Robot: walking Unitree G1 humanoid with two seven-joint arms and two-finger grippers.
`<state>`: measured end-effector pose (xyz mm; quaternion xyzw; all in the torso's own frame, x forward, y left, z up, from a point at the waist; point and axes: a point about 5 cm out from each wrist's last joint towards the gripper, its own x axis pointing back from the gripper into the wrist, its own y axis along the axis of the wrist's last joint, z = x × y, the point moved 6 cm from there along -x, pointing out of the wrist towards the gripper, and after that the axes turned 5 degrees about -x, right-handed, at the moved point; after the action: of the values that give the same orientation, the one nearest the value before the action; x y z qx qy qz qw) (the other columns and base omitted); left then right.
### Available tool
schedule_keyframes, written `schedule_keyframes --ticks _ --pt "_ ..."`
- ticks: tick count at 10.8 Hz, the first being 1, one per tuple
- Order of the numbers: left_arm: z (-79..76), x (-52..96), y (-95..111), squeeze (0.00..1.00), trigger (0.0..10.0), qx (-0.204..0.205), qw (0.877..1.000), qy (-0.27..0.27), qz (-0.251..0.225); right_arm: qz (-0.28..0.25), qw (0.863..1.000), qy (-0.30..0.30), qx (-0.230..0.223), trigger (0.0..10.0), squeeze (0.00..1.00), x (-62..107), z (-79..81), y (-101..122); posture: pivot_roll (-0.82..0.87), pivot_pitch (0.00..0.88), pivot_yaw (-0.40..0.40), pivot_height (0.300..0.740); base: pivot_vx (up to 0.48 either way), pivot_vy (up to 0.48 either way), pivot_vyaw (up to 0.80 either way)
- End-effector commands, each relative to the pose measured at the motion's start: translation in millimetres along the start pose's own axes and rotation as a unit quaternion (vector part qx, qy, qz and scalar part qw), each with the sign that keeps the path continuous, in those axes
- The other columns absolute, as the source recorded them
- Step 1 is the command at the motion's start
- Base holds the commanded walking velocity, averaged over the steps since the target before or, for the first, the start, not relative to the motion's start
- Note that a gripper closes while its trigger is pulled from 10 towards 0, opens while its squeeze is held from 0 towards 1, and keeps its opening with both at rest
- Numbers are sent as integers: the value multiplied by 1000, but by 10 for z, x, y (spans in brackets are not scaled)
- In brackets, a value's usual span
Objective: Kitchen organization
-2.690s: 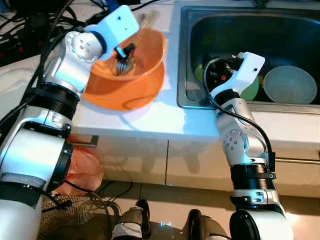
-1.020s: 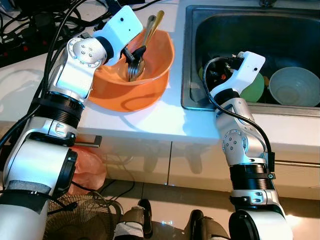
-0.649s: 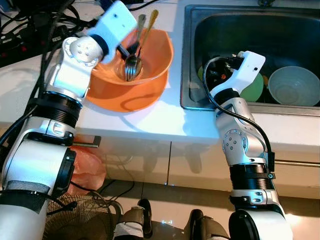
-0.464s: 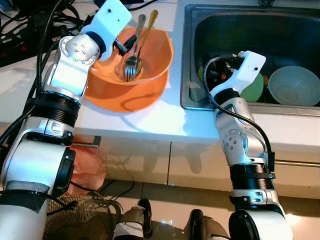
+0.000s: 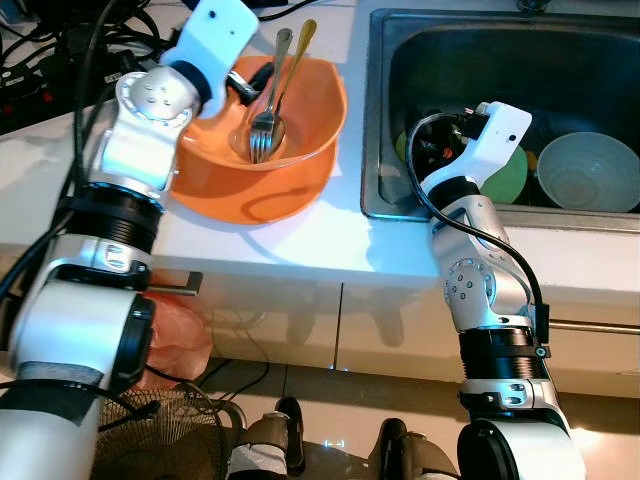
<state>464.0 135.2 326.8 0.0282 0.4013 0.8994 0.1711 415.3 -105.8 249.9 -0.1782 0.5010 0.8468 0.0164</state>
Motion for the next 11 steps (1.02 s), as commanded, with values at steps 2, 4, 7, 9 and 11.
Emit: schedule_keyframes --ticks 2,4,7,9,11 --pt "-7 -5 -19 0 10000 27 1000 2 -1 16 1000 -10 -3 10000 0 20 -37 -100 102 228 93 740 0 0 0" --pt "-121 -40 -98 0 10000 42 999 -9 22 16 1000 -10 -3 10000 0 21 -36 -102 102 228 95 740 0 0 0" --pt "-134 -62 -192 0 10000 47 997 -3 56 16 1000 -11 -3 10000 0 21 -36 -103 103 230 98 740 0 0 0" --pt "-131 -69 -205 0 10000 51 997 3 64 16 1000 -11 -4 10000 0 21 -35 -105 103 228 99 740 0 0 0" --pt "-160 -74 -212 0 7686 55 996 -3 67 16 1000 -11 -4 10000 0 22 -34 -107 102 226 101 740 0 0 0"
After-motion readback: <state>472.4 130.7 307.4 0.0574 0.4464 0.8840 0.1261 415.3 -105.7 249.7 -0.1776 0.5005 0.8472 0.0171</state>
